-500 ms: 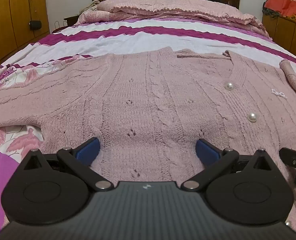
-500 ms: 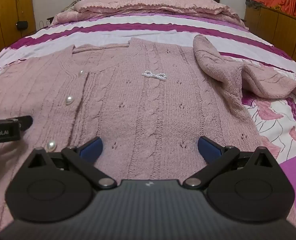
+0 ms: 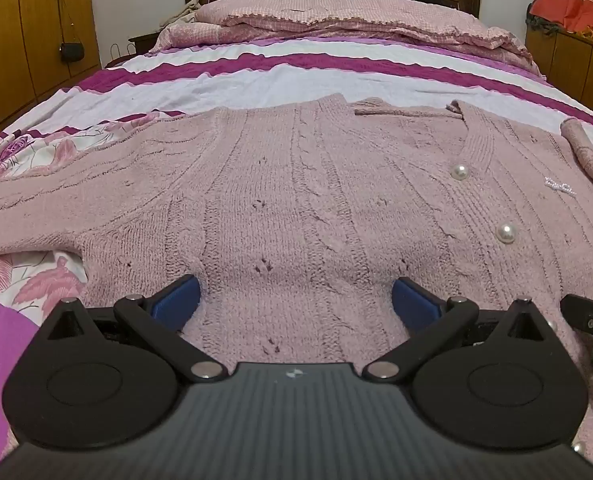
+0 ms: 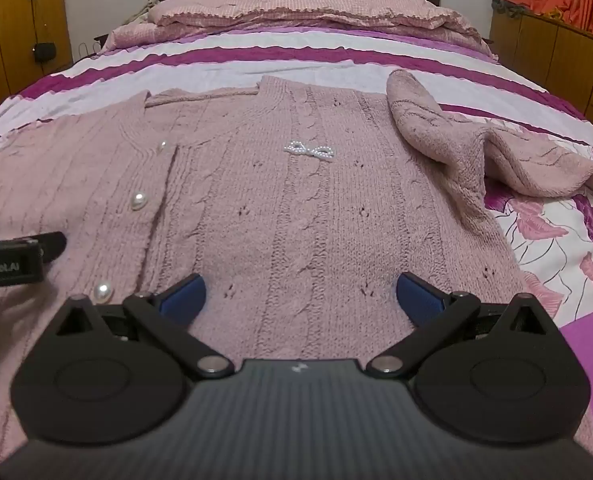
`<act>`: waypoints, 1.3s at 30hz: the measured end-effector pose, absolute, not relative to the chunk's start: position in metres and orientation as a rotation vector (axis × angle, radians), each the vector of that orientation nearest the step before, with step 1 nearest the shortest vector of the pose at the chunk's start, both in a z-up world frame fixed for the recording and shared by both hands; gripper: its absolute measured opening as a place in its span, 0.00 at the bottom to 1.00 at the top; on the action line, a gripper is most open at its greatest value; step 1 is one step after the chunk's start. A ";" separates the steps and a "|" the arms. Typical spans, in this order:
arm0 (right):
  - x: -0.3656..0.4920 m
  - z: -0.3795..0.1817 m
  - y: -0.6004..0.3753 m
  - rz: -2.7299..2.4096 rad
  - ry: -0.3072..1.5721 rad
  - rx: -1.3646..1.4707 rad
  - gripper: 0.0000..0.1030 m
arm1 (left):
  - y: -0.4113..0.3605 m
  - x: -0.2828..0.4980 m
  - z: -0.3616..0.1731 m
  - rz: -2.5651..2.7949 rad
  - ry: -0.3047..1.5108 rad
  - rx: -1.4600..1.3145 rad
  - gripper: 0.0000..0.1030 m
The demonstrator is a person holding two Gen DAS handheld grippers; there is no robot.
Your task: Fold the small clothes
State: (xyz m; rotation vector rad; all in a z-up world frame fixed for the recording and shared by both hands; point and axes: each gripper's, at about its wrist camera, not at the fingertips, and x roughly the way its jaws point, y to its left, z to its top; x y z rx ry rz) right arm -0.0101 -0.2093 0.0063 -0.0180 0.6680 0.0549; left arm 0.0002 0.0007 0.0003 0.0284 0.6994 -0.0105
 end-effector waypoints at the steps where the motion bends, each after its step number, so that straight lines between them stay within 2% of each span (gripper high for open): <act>1: -0.010 0.006 -0.209 0.055 0.668 -0.018 1.00 | 0.000 0.000 0.000 -0.010 0.699 0.029 1.00; 39: -0.011 0.006 -0.211 0.058 0.658 -0.010 1.00 | -0.001 0.000 0.003 -0.008 0.698 0.033 1.00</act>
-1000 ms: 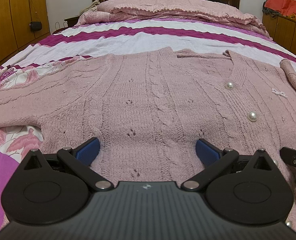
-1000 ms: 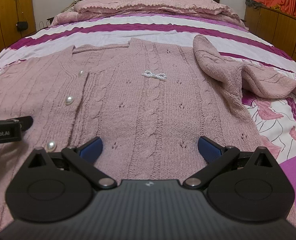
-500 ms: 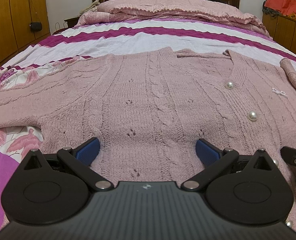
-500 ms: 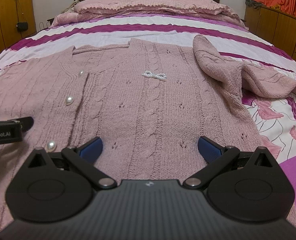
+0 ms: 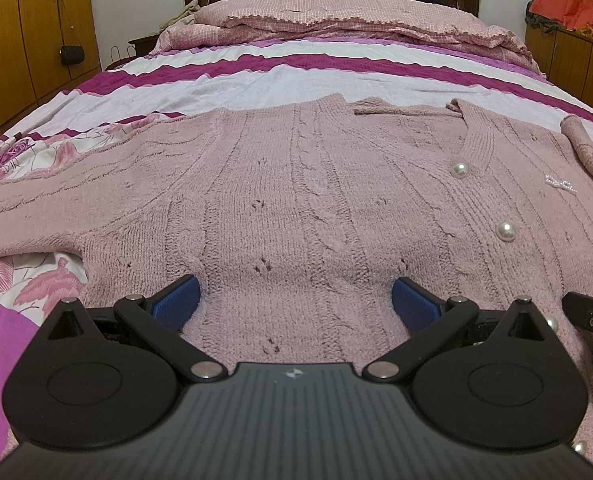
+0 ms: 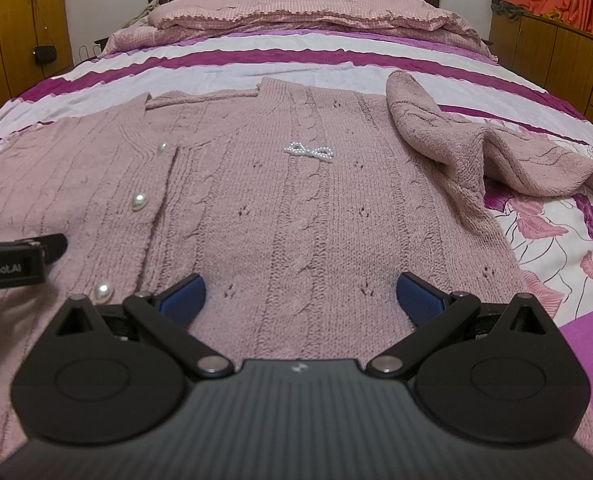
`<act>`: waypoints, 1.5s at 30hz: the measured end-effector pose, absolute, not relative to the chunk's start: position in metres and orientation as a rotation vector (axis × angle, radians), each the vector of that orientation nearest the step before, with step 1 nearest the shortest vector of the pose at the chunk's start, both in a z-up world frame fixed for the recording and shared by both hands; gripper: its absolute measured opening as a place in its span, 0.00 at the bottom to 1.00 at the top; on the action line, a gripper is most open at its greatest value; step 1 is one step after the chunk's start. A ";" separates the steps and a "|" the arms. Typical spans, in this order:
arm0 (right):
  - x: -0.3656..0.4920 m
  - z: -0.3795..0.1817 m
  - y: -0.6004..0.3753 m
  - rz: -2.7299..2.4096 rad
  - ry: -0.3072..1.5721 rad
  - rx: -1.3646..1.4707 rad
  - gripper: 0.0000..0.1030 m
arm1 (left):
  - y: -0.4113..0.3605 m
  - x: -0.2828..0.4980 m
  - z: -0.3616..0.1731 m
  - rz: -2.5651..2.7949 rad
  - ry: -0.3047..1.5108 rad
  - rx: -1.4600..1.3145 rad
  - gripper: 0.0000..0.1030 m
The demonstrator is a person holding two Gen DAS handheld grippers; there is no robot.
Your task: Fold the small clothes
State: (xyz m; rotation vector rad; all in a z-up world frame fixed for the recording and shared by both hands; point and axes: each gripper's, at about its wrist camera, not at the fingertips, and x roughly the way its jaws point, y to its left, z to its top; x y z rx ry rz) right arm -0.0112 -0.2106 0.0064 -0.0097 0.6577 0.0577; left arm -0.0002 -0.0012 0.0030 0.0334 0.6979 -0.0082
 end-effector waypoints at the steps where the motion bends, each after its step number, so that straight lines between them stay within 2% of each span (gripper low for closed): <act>1: -0.011 0.006 -0.210 0.058 0.658 -0.010 1.00 | -0.001 0.000 0.003 -0.008 0.698 0.034 1.00; 18: -0.008 0.008 -0.213 0.052 0.676 0.010 1.00 | 0.003 0.000 0.006 -0.008 0.721 0.035 1.00; 26: -0.008 0.025 -0.226 0.105 0.702 0.074 1.00 | 0.001 0.002 0.018 -0.024 0.767 0.031 1.00; 37: -0.016 0.080 -0.311 0.131 0.582 0.154 1.00 | -0.006 -0.007 0.062 -0.065 0.746 -0.015 1.00; 45: 0.008 0.075 -0.409 -0.034 0.551 0.310 1.00 | -0.013 -0.003 0.070 -0.071 0.748 -0.029 1.00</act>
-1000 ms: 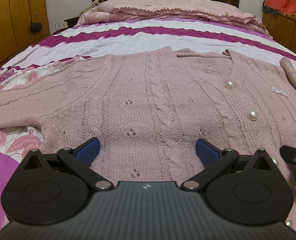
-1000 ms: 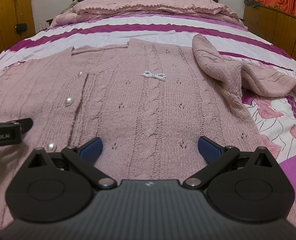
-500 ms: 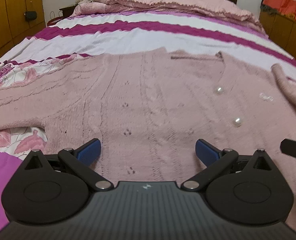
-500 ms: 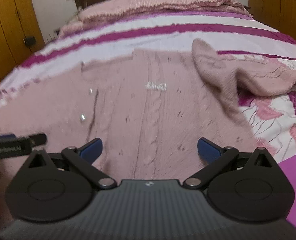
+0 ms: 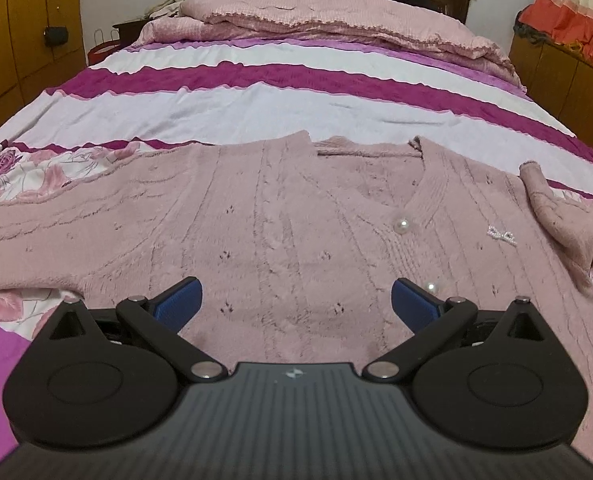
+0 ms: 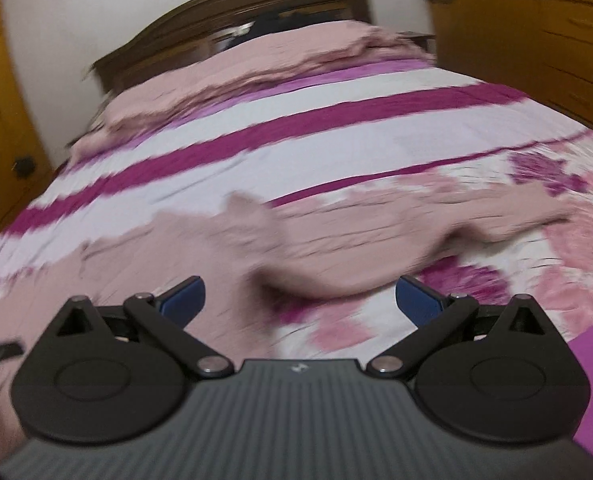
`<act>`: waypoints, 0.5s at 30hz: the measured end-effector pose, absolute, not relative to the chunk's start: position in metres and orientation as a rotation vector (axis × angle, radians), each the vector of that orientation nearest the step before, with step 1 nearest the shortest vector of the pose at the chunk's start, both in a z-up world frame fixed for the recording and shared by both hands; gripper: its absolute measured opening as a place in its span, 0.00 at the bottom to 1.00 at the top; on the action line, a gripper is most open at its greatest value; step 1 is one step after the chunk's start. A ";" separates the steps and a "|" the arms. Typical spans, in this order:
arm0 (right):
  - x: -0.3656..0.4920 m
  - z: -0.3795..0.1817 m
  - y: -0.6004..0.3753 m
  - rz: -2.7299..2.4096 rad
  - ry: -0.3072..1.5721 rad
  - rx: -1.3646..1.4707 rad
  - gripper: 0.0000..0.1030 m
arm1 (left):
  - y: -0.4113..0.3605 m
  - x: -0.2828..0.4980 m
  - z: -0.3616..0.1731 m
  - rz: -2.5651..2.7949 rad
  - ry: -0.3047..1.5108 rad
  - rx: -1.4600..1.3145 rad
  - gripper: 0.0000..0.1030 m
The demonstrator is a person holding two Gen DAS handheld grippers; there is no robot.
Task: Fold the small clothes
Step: 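Reach the right tool to the cardigan sleeve and close on its cuff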
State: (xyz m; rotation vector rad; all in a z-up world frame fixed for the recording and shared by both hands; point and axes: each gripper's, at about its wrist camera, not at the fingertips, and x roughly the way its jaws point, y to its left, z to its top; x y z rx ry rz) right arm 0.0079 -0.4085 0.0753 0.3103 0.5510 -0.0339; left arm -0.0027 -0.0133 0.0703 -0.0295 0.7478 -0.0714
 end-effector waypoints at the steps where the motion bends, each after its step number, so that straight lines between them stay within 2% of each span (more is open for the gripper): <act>1: 0.013 0.071 -0.422 -0.063 0.553 0.347 1.00 | -0.014 -0.002 0.071 -0.070 0.749 -0.028 1.00; 15: 0.074 0.018 -0.532 -0.221 0.503 0.701 1.00 | -0.019 0.007 0.064 -0.041 0.772 0.018 1.00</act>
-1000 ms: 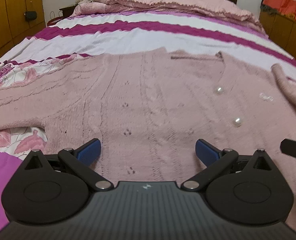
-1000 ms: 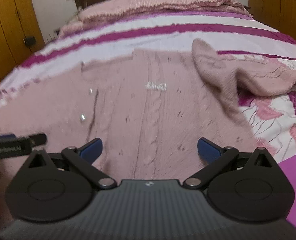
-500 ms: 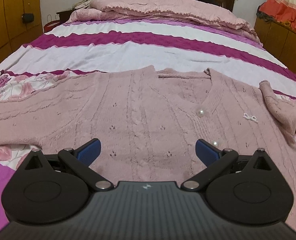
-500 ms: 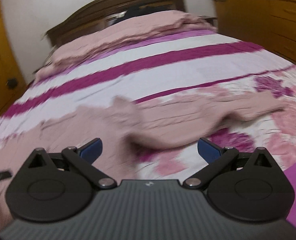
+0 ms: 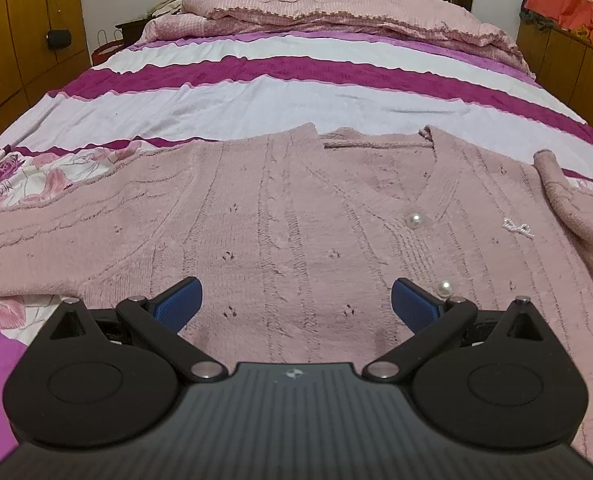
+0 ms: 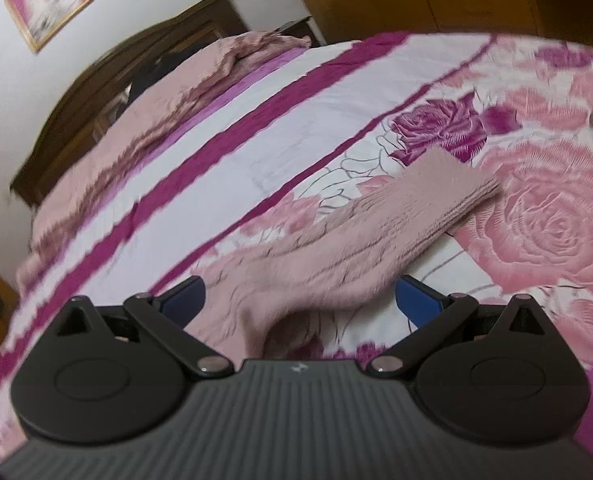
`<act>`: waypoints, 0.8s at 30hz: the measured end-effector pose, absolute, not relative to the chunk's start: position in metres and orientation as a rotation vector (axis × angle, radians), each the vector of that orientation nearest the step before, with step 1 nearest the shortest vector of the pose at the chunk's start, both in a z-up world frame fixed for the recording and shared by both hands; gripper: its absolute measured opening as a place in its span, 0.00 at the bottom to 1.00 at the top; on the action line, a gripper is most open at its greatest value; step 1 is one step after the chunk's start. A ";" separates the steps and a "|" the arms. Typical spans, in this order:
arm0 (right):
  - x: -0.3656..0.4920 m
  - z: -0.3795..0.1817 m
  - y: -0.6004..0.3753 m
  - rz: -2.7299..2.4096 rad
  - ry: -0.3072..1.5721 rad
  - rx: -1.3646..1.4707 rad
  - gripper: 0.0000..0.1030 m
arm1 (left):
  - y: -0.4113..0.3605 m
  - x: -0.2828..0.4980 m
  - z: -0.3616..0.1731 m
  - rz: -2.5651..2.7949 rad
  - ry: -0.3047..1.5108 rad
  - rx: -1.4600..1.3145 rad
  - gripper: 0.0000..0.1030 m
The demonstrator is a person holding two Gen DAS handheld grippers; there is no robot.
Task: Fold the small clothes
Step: 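Reach the right tool to the cardigan sleeve and close on its cuff, then lift the sleeve with the right tool, lay it across the front, open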
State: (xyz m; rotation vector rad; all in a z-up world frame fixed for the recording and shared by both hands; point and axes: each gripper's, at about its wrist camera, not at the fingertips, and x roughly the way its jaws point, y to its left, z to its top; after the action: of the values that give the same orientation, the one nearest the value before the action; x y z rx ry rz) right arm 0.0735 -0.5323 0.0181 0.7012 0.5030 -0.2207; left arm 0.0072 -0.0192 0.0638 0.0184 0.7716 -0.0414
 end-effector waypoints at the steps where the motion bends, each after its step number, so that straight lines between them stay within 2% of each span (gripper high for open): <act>1: 0.077 0.014 -0.537 -0.226 0.496 0.733 1.00 | -0.019 0.008 0.063 -0.040 0.772 0.023 1.00; 4: 0.081 0.007 -0.544 -0.239 0.461 0.790 0.99 | -0.020 0.010 0.062 -0.040 0.772 0.033 1.00; 6: 0.083 0.006 -0.546 -0.242 0.434 0.797 0.89 | -0.021 0.010 0.060 -0.041 0.773 0.040 1.00; 8: 0.087 0.004 -0.549 -0.264 0.448 0.786 0.55 | -0.021 0.010 0.059 -0.041 0.775 0.045 1.00; 9: 0.088 0.003 -0.550 -0.270 0.454 0.782 0.47 | -0.021 0.010 0.058 -0.041 0.776 0.047 1.00; 10: 0.089 0.002 -0.552 -0.271 0.459 0.775 0.27 | -0.022 0.010 0.058 -0.042 0.777 0.047 1.00; 11: 0.089 0.002 -0.554 -0.268 0.462 0.771 0.18 | -0.022 0.010 0.058 -0.043 0.777 0.047 1.00; 14: 0.078 0.012 -0.558 -0.272 0.415 0.736 0.12 | -0.024 0.009 0.060 -0.048 0.769 0.056 1.00; 24: 0.046 0.072 -0.590 -0.359 0.271 0.611 0.11 | -0.022 0.001 0.067 -0.058 0.742 0.045 1.00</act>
State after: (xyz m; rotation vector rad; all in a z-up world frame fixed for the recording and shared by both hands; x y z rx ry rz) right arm 0.0460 -0.5898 0.0725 0.6106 0.2707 -0.3587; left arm 0.0012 -0.0216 0.0670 0.0454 0.7425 -0.0580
